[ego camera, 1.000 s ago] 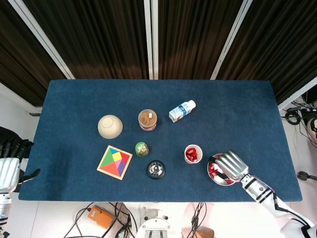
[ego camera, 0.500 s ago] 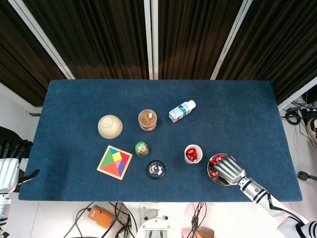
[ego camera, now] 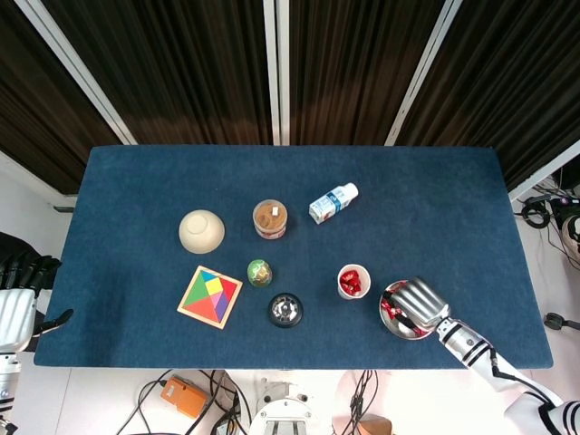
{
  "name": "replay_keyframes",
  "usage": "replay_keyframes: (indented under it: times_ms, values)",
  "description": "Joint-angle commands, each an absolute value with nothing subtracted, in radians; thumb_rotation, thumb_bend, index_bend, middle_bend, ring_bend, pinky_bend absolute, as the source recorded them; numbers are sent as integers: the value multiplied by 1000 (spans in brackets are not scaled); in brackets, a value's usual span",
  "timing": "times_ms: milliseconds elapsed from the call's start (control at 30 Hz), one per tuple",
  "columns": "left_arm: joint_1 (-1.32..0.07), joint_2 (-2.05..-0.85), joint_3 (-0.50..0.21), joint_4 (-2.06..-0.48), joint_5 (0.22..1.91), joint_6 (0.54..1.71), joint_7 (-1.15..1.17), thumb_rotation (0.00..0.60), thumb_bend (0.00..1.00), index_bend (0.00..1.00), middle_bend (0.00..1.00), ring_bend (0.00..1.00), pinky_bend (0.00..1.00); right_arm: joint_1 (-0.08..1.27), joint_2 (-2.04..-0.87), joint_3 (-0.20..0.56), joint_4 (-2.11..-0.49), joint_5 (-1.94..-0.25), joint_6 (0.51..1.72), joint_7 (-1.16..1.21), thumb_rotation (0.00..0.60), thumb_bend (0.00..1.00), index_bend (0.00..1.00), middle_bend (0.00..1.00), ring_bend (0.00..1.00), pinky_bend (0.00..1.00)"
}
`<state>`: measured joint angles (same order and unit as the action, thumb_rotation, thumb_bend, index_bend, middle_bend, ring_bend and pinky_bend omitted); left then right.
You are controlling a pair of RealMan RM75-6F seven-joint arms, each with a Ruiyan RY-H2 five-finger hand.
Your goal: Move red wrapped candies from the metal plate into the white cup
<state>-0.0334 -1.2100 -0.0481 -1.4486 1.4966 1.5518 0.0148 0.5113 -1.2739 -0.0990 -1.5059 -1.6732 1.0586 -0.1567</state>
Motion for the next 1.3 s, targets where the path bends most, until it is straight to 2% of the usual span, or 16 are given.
replay_keyframes:
  times_ms: [33, 133, 333, 533, 700, 800, 967, 1167, 1300]
  values:
    - [-35, -1211, -49, -1449, 1497, 1551, 14, 600, 7, 230, 162, 12, 0, 519, -1232, -55, -1563, -1684, 1113, -121, 600, 559, 637, 932, 1000, 1000]
    - [-37, -1210, -50, -1450, 1499, 1550, 16, 600, 7, 230, 162, 12, 0, 544, -1218, -12, -1597, -1680, 1125, -102, 600, 559, 636, 932, 1000, 1000]
    - [-40, -1209, -52, -1454, 1498, 1549, 23, 600, 7, 230, 162, 12, 0, 608, -1250, 51, -1612, -1625, 1052, -125, 600, 559, 605, 932, 1000, 1000]
    - [-40, -1210, -51, -1452, 1493, 1544, 23, 600, 7, 230, 162, 12, 0, 635, -1289, 56, -1593, -1596, 1004, -137, 600, 559, 575, 932, 1000, 1000]
    - [-39, -1209, -52, -1449, 1490, 1543, 22, 600, 7, 230, 162, 12, 0, 637, -1299, 57, -1584, -1589, 1007, -135, 600, 519, 497, 932, 1000, 1000]
    - [-41, -1209, -52, -1449, 1492, 1542, 22, 600, 7, 230, 162, 12, 0, 640, -1301, 53, -1581, -1587, 1004, -130, 600, 454, 457, 932, 1000, 1000]
    - [-40, -1209, -52, -1452, 1493, 1545, 25, 600, 7, 230, 162, 12, 0, 632, -1295, 45, -1581, -1603, 1031, -113, 600, 426, 431, 932, 1000, 1000]
    - [-40, -1207, -51, -1452, 1493, 1546, 23, 600, 7, 230, 162, 12, 0, 565, -1235, -4, -1577, -1669, 1143, -84, 600, 426, 478, 932, 1000, 1000]
    - [-42, -1209, -51, -1453, 1495, 1545, 25, 600, 7, 230, 162, 12, 0, 523, -1203, -65, -1559, -1684, 1144, -104, 600, 425, 508, 932, 1000, 1000]
